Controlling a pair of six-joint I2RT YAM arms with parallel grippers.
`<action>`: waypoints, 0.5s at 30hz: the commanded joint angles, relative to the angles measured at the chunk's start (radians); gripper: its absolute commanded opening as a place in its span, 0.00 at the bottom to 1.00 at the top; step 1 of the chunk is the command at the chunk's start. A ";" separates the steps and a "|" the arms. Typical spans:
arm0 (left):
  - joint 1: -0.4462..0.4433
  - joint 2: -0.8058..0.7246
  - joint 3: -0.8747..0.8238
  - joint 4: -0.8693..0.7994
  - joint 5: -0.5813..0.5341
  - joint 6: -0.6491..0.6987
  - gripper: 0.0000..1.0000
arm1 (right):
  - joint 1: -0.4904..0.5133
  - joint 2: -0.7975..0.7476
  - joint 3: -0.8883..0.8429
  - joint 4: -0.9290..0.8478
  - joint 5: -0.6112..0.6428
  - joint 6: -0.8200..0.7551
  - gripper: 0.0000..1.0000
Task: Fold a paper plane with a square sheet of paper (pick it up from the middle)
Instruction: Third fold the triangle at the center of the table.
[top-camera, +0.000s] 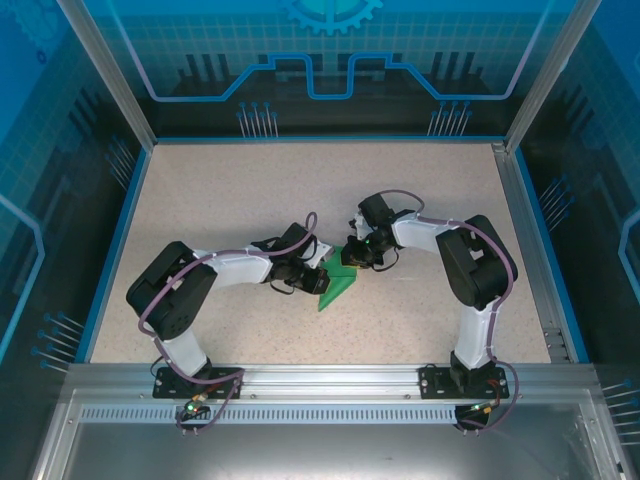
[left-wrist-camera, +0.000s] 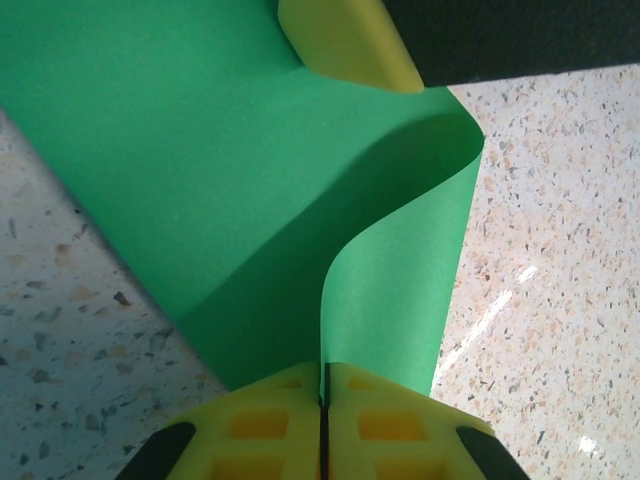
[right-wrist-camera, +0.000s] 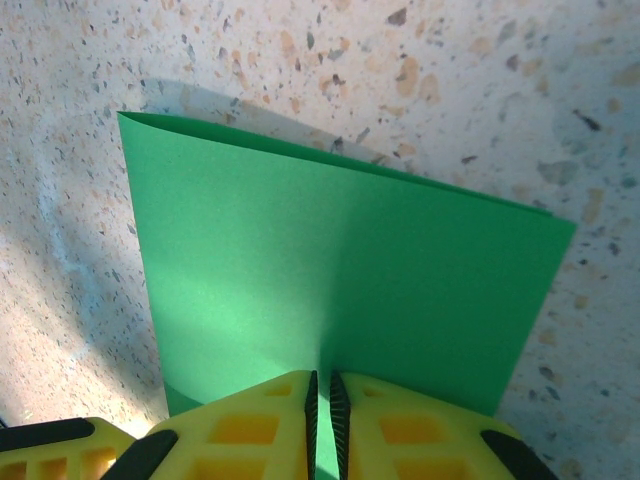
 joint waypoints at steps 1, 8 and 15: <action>0.009 0.004 -0.012 -0.016 -0.014 0.004 0.10 | 0.016 0.027 -0.010 -0.055 0.038 -0.008 0.16; 0.009 -0.004 -0.020 -0.015 -0.019 -0.013 0.10 | 0.016 0.028 -0.014 -0.051 0.041 -0.008 0.16; 0.010 -0.010 -0.017 -0.023 -0.018 -0.018 0.10 | 0.016 0.031 -0.011 -0.054 0.043 -0.009 0.16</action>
